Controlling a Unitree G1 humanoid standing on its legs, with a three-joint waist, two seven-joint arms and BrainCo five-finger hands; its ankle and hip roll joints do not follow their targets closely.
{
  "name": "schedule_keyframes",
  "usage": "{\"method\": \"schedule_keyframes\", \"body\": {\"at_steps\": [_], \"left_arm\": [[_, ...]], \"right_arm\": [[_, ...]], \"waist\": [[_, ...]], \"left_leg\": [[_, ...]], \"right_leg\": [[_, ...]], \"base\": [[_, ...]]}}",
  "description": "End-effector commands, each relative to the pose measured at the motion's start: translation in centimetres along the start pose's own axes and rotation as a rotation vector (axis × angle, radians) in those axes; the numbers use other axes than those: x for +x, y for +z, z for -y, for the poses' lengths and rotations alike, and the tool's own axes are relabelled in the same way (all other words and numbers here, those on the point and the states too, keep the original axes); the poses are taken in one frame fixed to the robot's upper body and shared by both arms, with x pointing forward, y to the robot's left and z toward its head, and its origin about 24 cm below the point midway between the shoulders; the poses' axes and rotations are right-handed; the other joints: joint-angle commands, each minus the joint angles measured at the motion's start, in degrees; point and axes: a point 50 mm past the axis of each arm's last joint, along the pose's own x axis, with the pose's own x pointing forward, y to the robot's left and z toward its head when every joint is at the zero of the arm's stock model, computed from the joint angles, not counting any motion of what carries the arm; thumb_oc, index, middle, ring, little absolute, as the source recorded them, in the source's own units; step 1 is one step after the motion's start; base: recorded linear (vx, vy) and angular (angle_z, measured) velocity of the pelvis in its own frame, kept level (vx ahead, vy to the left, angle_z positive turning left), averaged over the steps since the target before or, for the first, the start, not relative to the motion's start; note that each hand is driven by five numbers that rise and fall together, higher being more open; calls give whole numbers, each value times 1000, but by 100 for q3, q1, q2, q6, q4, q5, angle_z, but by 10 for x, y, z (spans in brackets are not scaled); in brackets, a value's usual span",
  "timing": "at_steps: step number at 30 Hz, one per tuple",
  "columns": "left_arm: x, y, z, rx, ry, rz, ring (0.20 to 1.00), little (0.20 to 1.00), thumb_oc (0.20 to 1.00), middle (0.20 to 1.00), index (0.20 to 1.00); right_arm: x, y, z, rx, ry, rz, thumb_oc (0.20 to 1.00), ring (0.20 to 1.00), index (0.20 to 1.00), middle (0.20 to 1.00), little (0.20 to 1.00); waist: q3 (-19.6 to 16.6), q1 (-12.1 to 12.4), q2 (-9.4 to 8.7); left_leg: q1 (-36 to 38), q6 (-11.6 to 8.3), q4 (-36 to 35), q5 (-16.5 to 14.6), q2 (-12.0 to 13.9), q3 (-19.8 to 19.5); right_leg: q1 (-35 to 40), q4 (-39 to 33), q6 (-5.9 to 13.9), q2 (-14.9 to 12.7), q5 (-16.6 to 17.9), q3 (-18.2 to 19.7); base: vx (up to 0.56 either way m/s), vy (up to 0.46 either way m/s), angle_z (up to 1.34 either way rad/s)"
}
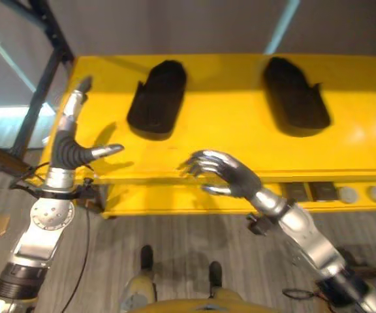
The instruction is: Move parts from the plastic box to the shelf.
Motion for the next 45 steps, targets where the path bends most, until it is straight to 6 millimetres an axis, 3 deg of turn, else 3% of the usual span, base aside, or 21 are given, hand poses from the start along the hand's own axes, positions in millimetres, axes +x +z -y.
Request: {"method": "schedule_keyframes", "body": {"at_steps": [1, 6, 8, 10, 11, 13, 14, 15, 16, 18, 20, 24, 29, 31, 32, 36, 38, 40, 42, 44, 45], "left_arm": [[9, 2, -13, 90, -2, 42, 1000, 1000, 1000, 1000, 1000], [-4, -15, -9, 105, -40, -64, 1000, 1000, 1000, 1000, 1000], [-4, -17, 0, 67, -73, -69, 1000, 1000, 1000, 1000, 1000], [0, -15, 20, 29, -182, -53, 1000, 1000, 1000, 1000, 1000], [0, -15, 20, 29, -183, -52, 1000, 1000, 1000, 1000, 1000], [6, -5, 31, -5, -282, 2, 1000, 1000, 1000, 1000, 1000], [6, -5, 31, -4, -283, 3, 1000, 1000, 1000, 1000, 1000], [9, -1, 44, -110, -384, 16, 1000, 1000, 1000, 1000, 1000], [9, -1, 44, -110, -384, 16, 1000, 1000, 1000, 1000, 1000], [10, 0, 61, -234, -487, 3, 1000, 1000, 1000, 1000, 1000], [8, -4, 65, -220, -495, -19, 1000, 1000, 1000, 1000, 1000], [3, -17, 56, -163, -409, -78, 1000, 1000, 1000, 1000, 1000], [-6, -25, 34, -101, -256, -128, 1000, 1000, 1000, 1000, 1000], [-5, -23, 28, -79, -212, -117, 1000, 1000, 1000, 1000, 1000], [-8, -25, 29, -97, -181, -126, 1000, 1000, 1000, 1000, 1000], [-14, -27, 34, -119, -206, -152, 1000, 1000, 1000, 1000, 1000], [-20, -36, 32, -89, -209, -202, 1000, 1000, 1000, 1000, 1000], [-20, -39, 32, -70, -206, -212, 1000, 1000, 1000, 1000, 1000], [-20, -41, 33, -68, -196, -212, 1000, 1000, 1000, 1000, 1000], [-23, -47, 32, -25, -212, -240, 1000, 1000, 1000, 1000, 1000], [-23, -47, 32, -25, -212, -241, 1000, 1000, 1000, 1000, 1000]], "right_arm": [[5, 23, 14, -73, -79, 159, 1000, 1000, 1000, 1000, 1000], [-33, 4, 35, -235, -390, 29, 1000, 1000, 1000, 1000, 1000], [-54, -17, 40, -228, -538, -70, 1000, 1000, 1000, 1000, 1000], [-87, -59, 42, -253, -718, -299, 1000, 1000, 1000, 1000, 1000], [-87, -59, 42, -254, -720, -298, 1000, 1000, 1000, 1000, 1000], [-111, -88, 38, -235, -800, -458, 1000, 1000, 1000, 1000, 1000], [-110, -88, 38, -234, -800, -456, 1000, 1000, 1000, 1000, 1000], [-133, -118, 27, -161, -869, -619, 1000, 1000, 1000, 1000, 1000], [-133, -118, 27, -161, -869, -619, 1000, 1000, 1000, 1000, 1000], [-157, -157, 3, -19, -915, -831, 1000, 1000, 1000, 1000, 1000], [-164, -167, -5, 29, -934, -888, 1000, 1000, 1000, 1000, 1000], [-158, -167, -5, 28, -897, -873, 1000, 1000, 1000, 1000, 1000], [-118, -154, 16, -75, -766, -742, 1000, 1000, 1000, 1000, 1000], [-103, -145, 29, -131, -723, -688, 1000, 1000, 1000, 1000, 1000], [-105, -145, 31, -140, -719, -701, 1000, 1000, 1000, 1000, 1000], [-115, -147, 36, -174, -732, -745, 1000, 1000, 1000, 1000, 1000], [-126, -152, 35, -134, -775, -782, 1000, 1000, 1000, 1000, 1000], [-131, -154, 32, -114, -790, -798, 1000, 1000, 1000, 1000, 1000], [-136, -156, 29, -94, -802, -811, 1000, 1000, 1000, 1000, 1000], [-140, -158, 22, -80, -814, -821, 1000, 1000, 1000, 1000, 1000], [-140, -158, 22, -80, -814, -821, 1000, 1000, 1000, 1000, 1000]], "waist": [[-112, -239, -23], [-268, -660, -57], [-315, -823, 1], [-353, -973, 94], [-348, -963, 91], [-379, -1016, 138], [-382, -1010, 124], [-392, -1069, 174], [-392, -1069, 174], [-413, -1058, 184], [-394, -1006, 183], [-308, -833, 172], [-43, -451, 233], [302, -213, 242], [427, -36, 152], [499, -51, 154], [365, -167, 246], [295, -264, 364], [129, -470, 565], [47, -523, 506], [43, -522, 503]], "left_leg": [[578, 70, 884, -1353, 115, 459], [988, 164, 1038, -1532, 208, 1088], [1140, 176, 1022, -1588, 232, 1156], [1266, 191, 995, -1619, 233, 1183], [1270, 190, 991, -1618, 232, 1186], [1309, 199, 994, -1641, 220, 1161], [1292, 194, 985, -1607, 218, 1169], [1345, 206, 984, -1647, 207, 1165], [1345, 206, 984, -1647, 207, 1165], [1352, 204, 972, -1629, 191, 1143], [1326, 202, 978, -1625, 184, 1079], [1216, 148, 1054, -1592, 201, 841], [860, 40, 1641, -1624, 383, 521], [273, -170, 2389, -1251, 440, 17], [3, -297, 2986, -1209, 202, -502], [18, -151, 4363, -1709, -136, -751], [421, -119, 4731, -1700, -388, -774], [871, -100, 4351, -1723, -356, -764], [1728, -15, 3022, -2054, -195, -532], [1881, 267, 1670, -2637, -329, -522], [1880, 268, 1662, -2631, -333, -521]], "right_leg": [[-31, 389, 333, -4, -444, 492], [-67, 521, 411, 229, -375, 1078], [-8, 562, 410, 253, -424, 1112], [70, 582, 402, 270, -459, 1119], [71, 580, 402, 271, -458, 1122], [115, 588, 395, 268, -477, 1092], [96, 578, 388, 270, -447, 1102], [151, 594, 390, 263, -483, 1090], [151, 594, 390, 263, -483, 1090], [181, 565, 365, 262, -478, 1082], [191, 566, 349, 254, -498, 1042], [189, 676, 261, 242, -593, 903], [330, 665, -47, 364, -819, 661], [327, 683, -237, 465, -799, 513], [347, 673, -361, 451, -775, 397], [311, 776, -386, 463, -690, 180], [125, 872, -392, 523, -596, 95], [23, 959, -356, 606, -576, 32], [-244, 1049, -223, 707, -531, -131], [-672, 1007, 67, 647, -197, -197], [-677, 1009, 68, 644, -198, -195]], "base": [[36, 33, -97], [42, 36, -95], [61, 63, -42], [28, 61, -14], [-2, 23, -8], [0, 0, 0], [17, 42, 6], [1, 25, 7], [4, 30, 11], [-10, 5, 5], [0, 0, 0], [-38, -64, 22], [-103, -174, 31], [-353, -266, 27], [-287, -212, 48], [-169, -86, 63], [-147, 55, 6], [-93, 118, 16], [-183, 200, 24], [-336, 222, 41], [-339, 193, 25]]}}
